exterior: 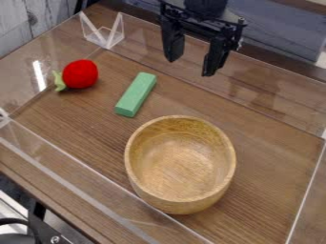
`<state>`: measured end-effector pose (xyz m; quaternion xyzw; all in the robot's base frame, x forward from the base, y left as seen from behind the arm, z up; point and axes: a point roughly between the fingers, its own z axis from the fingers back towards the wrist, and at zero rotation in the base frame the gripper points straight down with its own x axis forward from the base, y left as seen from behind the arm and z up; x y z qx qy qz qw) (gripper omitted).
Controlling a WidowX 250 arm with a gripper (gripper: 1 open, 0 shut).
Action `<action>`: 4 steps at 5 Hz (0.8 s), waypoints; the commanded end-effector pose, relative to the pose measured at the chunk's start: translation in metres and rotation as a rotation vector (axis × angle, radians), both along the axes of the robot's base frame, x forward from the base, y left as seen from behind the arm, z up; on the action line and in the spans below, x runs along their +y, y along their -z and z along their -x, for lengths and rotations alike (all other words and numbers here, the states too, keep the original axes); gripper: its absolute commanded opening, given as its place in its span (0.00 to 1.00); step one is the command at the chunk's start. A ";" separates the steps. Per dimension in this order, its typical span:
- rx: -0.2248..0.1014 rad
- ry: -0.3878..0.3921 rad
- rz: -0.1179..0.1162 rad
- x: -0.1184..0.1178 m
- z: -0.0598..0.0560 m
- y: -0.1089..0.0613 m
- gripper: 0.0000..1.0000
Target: Move the red object to the right side of the table
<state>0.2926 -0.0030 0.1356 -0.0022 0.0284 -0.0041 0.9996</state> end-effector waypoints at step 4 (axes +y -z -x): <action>-0.007 0.138 0.004 0.110 0.030 0.019 1.00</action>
